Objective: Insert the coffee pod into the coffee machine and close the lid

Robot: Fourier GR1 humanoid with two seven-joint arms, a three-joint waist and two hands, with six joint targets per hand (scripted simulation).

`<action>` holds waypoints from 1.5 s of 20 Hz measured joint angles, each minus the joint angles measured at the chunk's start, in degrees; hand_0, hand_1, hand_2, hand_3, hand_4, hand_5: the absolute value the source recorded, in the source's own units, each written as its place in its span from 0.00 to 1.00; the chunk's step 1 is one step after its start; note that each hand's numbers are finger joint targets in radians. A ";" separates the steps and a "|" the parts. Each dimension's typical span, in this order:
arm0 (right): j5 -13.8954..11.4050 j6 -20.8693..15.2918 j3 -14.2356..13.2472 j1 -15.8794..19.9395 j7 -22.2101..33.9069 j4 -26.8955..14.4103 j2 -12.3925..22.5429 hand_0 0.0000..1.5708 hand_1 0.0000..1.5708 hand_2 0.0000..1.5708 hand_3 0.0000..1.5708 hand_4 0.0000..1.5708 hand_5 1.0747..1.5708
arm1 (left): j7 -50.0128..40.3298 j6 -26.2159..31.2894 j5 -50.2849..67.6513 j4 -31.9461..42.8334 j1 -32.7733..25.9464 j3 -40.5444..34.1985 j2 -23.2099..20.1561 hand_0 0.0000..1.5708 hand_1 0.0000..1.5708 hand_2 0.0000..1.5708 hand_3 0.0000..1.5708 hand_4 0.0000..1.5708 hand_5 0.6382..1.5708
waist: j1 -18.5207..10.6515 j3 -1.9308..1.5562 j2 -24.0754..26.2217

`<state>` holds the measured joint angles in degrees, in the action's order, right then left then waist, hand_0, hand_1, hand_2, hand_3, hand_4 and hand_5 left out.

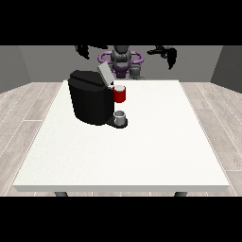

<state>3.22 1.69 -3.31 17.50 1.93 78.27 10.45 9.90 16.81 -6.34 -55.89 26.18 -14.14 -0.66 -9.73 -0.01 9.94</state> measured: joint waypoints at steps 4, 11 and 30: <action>0.43 0.57 -0.60 1.79 -0.12 -2.49 -0.46 0.00 0.00 0.00 0.00 0.00 1.00 | -2.51 -0.49 1.97 -5.36 -2.65 1.04 -0.10 0.00 0.00 0.00 0.00 0.00 1.00 | -0.07 -0.02 -1.94; 0.64 1.66 -2.42 5.97 -2.43 -8.50 -0.09 0.00 0.00 0.00 0.00 0.00 1.00 | -6.34 -2.61 4.96 -14.95 -7.06 3.70 0.03 0.00 0.00 0.00 0.00 0.00 1.00 | 0.08 0.00 -5.81; -3.27 2.08 -2.05 17.40 -6.81 -16.50 -0.41 0.00 0.00 0.00 0.00 0.00 1.00 | -6.73 -4.98 7.47 -24.31 -11.54 4.59 -3.58 0.00 0.00 0.00 0.00 0.00 1.00 | 2.50 0.38 -12.78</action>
<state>-0.05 3.78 -5.35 34.90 -4.88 61.77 10.04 3.17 11.83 1.12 -80.20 14.64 -9.55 -4.23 -7.23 0.37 -2.84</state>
